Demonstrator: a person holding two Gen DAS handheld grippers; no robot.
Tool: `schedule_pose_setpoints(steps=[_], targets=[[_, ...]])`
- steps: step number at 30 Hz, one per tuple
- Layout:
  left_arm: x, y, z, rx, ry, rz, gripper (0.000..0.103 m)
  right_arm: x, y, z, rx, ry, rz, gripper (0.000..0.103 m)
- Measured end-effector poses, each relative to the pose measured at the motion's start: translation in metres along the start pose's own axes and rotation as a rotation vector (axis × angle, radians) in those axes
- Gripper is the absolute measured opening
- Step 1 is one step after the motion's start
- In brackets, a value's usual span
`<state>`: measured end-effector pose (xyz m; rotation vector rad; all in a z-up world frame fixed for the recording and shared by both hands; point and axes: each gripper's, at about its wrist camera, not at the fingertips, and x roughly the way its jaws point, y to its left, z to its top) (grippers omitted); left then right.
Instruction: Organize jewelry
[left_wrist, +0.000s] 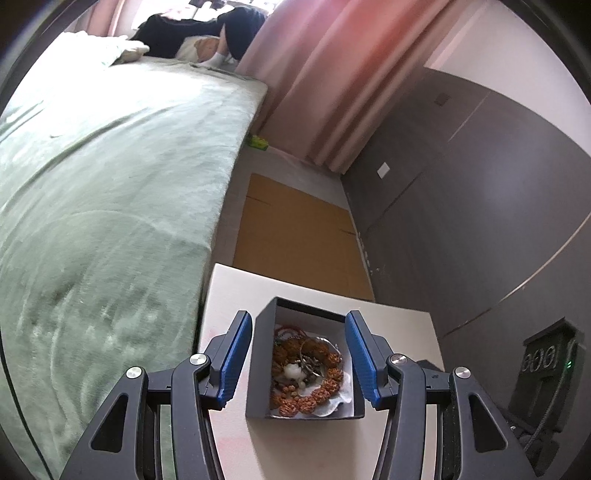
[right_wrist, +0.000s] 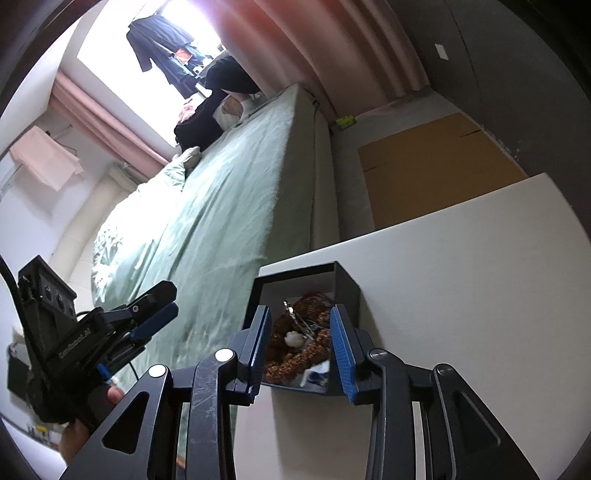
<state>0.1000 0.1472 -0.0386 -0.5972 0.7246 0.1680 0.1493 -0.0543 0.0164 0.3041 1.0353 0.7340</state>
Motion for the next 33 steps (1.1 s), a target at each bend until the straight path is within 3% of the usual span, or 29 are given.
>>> schedule_pose_setpoints(steps=[8, 14, 18, 23, 30, 33], targets=[[-0.006, -0.028, -0.019, 0.082, -0.002, 0.039, 0.054, -0.027, -0.011, 0.003, -0.007, -0.018, -0.052, 0.036], [-0.018, -0.05, -0.033, 0.141, -0.022, 0.056, 0.062, -0.055, -0.027, -0.001, 0.003, -0.032, -0.095, 0.037], [-0.025, -0.062, -0.045, 0.169, -0.035, 0.078, 0.071, -0.076, -0.034, -0.005, -0.005, -0.053, -0.122, 0.054], [-0.031, -0.074, -0.06, 0.203, -0.045, 0.104, 0.081, -0.098, -0.038, -0.011, -0.021, -0.067, -0.161, 0.058], [-0.046, -0.085, -0.078, 0.224, -0.046, 0.098, 0.095, -0.122, -0.048, -0.026, -0.013, -0.08, -0.215, 0.09], [-0.056, -0.091, -0.084, 0.241, -0.043, 0.094, 0.099, -0.131, -0.053, -0.031, -0.011, -0.079, -0.215, 0.097]])
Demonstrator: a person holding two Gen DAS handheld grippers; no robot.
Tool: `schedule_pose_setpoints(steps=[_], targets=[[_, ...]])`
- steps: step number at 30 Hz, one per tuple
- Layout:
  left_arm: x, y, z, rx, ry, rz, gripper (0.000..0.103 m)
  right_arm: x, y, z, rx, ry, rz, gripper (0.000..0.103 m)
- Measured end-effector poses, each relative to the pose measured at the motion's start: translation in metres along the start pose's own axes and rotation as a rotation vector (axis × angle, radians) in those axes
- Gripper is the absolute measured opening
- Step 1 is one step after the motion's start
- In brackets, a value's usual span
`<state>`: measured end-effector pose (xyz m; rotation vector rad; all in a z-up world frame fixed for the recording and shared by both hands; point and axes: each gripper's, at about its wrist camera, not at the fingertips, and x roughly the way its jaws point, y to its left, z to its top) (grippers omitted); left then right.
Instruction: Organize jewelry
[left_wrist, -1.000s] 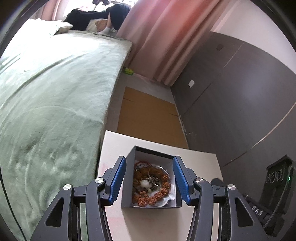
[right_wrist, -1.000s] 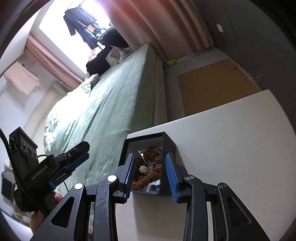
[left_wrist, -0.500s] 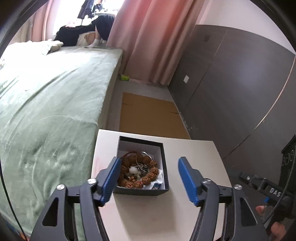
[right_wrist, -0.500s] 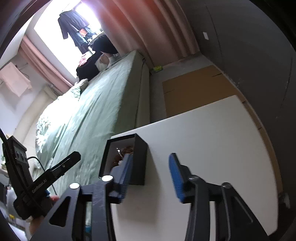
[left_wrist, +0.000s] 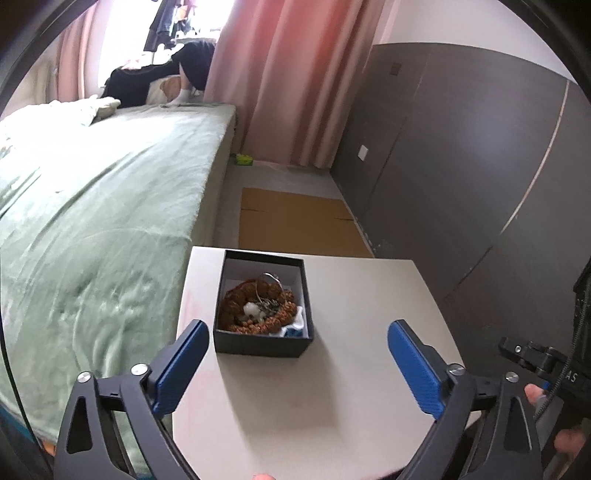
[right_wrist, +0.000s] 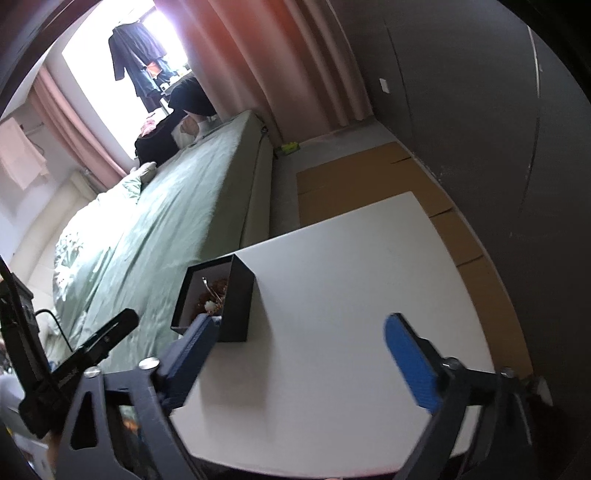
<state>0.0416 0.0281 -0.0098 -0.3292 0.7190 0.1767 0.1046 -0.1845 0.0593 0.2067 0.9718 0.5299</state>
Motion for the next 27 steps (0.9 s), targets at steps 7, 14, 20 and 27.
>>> schedule_pose_setpoints(steps=[7, 14, 20, 27], targets=[[-0.019, -0.011, -0.007, 0.037, -0.015, -0.002, 0.1, -0.018, -0.006, -0.006, -0.006, -0.024, -0.006, 0.103], [-0.028, -0.013, -0.012, 0.041, -0.012, -0.013, 0.1, -0.038, -0.006, -0.005, -0.048, -0.062, 0.012, 0.103], [-0.041, -0.016, -0.01, 0.058, -0.04, -0.037, 0.1, -0.053, -0.007, -0.004, -0.071, -0.073, 0.019, 0.103], [-0.04, -0.016, -0.01, 0.06, -0.032, -0.03, 0.1, -0.055, -0.002, -0.007, -0.107, -0.058, 0.005, 0.103]])
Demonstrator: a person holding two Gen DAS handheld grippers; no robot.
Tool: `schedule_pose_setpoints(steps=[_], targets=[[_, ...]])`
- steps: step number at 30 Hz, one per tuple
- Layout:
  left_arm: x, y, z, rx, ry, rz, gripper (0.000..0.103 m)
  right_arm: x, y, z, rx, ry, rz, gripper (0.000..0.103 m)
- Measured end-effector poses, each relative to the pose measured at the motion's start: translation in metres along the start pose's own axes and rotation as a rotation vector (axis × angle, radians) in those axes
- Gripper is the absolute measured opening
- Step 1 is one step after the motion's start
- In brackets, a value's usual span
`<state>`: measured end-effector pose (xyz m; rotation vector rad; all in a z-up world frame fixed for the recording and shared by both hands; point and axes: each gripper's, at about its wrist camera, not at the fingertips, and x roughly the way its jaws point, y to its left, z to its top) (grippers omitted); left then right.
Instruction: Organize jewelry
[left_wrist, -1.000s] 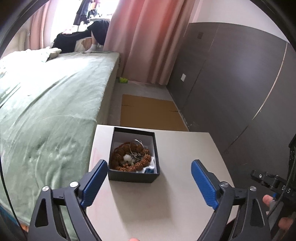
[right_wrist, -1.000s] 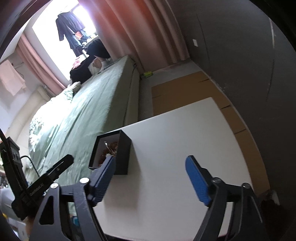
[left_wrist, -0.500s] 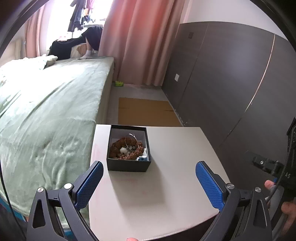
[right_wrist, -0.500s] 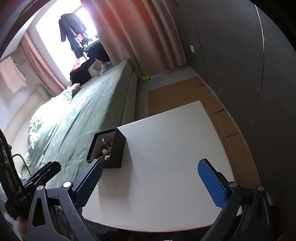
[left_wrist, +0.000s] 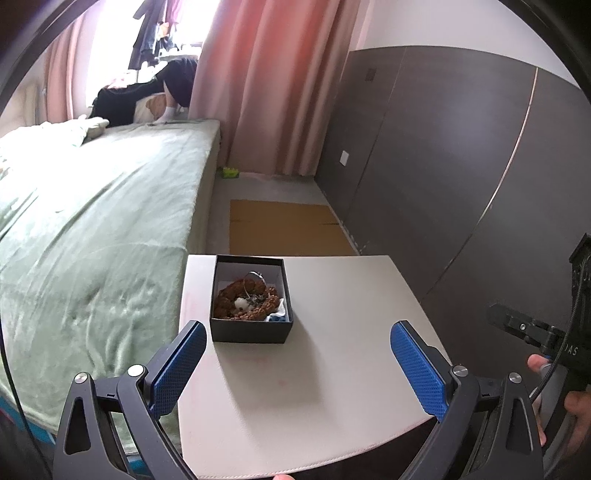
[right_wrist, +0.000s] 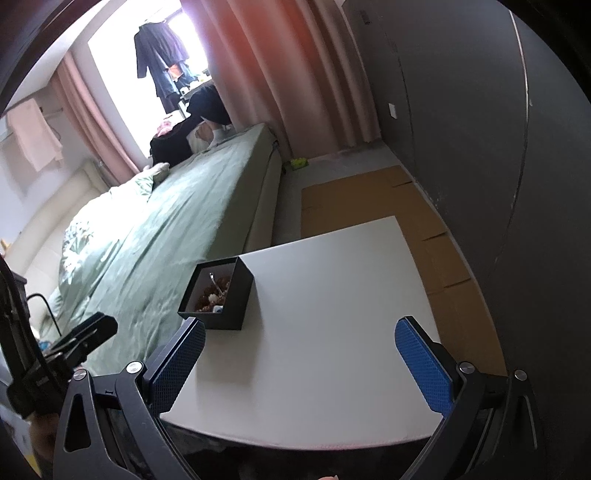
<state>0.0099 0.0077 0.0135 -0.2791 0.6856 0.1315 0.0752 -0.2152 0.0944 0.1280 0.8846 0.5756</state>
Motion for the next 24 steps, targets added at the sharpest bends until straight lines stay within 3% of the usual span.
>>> schedule_pose_setpoints(steps=[14, 24], targets=[[-0.0039, -0.0014, -0.0009, 0.008, -0.009, 0.01, 0.1, 0.0015, 0.0015, -0.0002, 0.008, 0.008, 0.025, 0.103], [-0.0022, -0.0008, -0.0013, 0.015, -0.007, 0.025, 0.1, 0.0018, 0.0013, -0.001, 0.004, 0.012, -0.004, 0.103]])
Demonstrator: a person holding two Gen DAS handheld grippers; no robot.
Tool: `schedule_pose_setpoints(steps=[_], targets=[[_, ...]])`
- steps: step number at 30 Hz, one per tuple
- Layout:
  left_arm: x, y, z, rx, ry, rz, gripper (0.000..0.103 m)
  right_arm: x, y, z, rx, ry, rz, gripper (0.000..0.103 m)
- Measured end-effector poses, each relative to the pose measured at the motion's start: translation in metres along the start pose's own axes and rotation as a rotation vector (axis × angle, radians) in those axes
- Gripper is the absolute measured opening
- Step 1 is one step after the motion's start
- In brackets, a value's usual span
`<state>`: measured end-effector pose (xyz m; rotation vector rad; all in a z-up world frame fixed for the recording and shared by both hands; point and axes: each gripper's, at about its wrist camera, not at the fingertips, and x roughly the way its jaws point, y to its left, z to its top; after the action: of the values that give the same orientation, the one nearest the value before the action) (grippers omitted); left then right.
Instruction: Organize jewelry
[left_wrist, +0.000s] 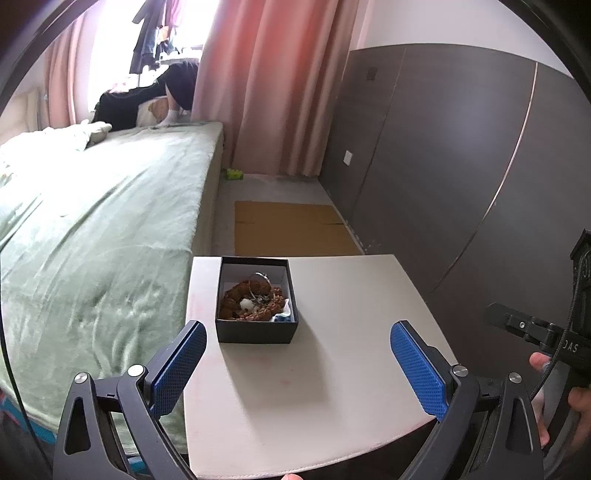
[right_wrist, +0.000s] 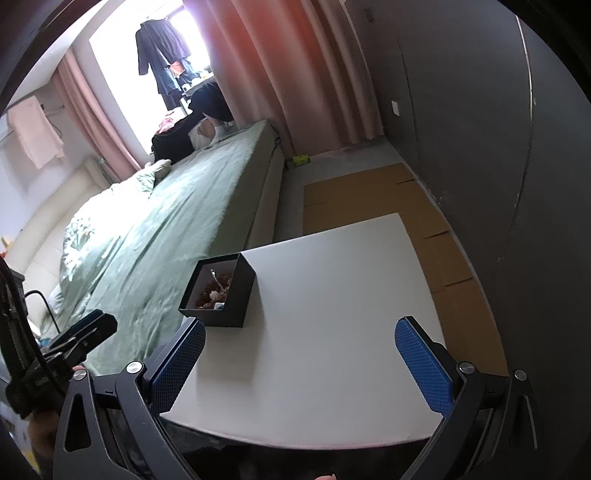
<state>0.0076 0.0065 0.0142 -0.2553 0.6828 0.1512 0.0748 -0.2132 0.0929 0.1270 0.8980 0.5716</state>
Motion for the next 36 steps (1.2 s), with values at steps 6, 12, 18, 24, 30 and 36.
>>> schedule_pose_setpoints(steps=[6, 12, 18, 24, 30, 36], targets=[[0.0, -0.001, -0.001, 0.009, 0.001, 0.006, 0.1, 0.001, 0.002, 0.001, -0.006, 0.004, 0.002, 0.103], [0.001, -0.003, -0.002, 0.017, 0.002, 0.007, 0.1, 0.001, 0.001, 0.003, -0.004, 0.008, 0.014, 0.103], [0.001, -0.005, -0.002, 0.025, -0.001, 0.018, 0.1, 0.004, 0.001, 0.003, -0.007, 0.017, 0.013, 0.103], [0.004, -0.01, -0.004, 0.055, -0.002, 0.026, 0.1, 0.005, 0.001, 0.003, -0.009, 0.018, 0.01, 0.103], [0.011, -0.013, -0.004, 0.068, 0.002, 0.068, 0.1, 0.008, 0.003, 0.0, -0.02, 0.028, -0.008, 0.103], [0.014, -0.01, -0.003, 0.073, -0.008, 0.091, 0.1, 0.011, 0.002, -0.001, -0.02, 0.035, -0.01, 0.103]])
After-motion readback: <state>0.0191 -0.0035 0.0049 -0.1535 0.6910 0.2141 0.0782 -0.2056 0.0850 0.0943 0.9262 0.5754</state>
